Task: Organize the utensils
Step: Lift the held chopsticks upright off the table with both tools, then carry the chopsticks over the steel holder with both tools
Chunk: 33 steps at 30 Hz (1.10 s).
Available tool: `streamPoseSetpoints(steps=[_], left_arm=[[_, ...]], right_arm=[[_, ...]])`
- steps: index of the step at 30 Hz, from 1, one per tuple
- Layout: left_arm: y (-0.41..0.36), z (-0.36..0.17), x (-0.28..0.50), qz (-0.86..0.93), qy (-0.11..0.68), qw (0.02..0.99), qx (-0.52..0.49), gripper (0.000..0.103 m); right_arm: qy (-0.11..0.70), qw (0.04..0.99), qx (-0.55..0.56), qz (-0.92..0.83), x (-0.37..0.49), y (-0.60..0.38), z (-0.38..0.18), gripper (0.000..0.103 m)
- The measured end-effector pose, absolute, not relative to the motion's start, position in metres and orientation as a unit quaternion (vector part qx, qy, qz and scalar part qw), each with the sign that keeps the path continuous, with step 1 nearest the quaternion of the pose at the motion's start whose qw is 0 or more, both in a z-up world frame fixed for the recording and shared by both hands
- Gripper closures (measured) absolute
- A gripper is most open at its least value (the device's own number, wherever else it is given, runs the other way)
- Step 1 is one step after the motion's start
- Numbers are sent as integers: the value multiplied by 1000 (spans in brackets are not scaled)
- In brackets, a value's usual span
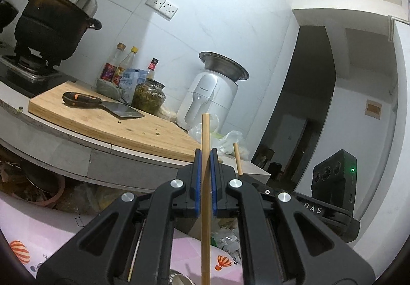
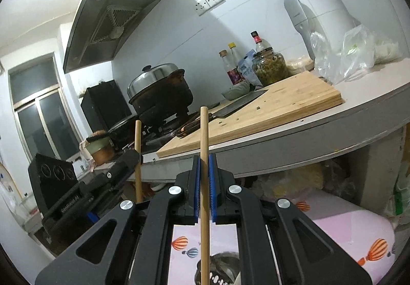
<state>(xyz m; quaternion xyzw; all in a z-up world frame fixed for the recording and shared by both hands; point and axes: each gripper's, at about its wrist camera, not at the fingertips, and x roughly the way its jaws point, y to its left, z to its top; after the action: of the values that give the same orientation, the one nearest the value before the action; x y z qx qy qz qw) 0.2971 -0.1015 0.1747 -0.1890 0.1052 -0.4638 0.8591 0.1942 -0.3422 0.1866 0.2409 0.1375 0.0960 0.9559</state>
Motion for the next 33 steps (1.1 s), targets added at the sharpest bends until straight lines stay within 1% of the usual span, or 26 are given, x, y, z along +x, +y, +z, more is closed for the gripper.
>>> streamPoseSetpoints(steps=[10,21,33], left_arm=[[-103,144,324,-464,108,851,-220,97],[-99,119,337,-461,113,848,-235,97],[-99,90,344,-461,127,846,-234,97]], right_arm=[[118,941,296,117,222,-354,168,96],[130,931,316,127,249,-348,133,96],[144,944,265,129,250,-330,97,96]])
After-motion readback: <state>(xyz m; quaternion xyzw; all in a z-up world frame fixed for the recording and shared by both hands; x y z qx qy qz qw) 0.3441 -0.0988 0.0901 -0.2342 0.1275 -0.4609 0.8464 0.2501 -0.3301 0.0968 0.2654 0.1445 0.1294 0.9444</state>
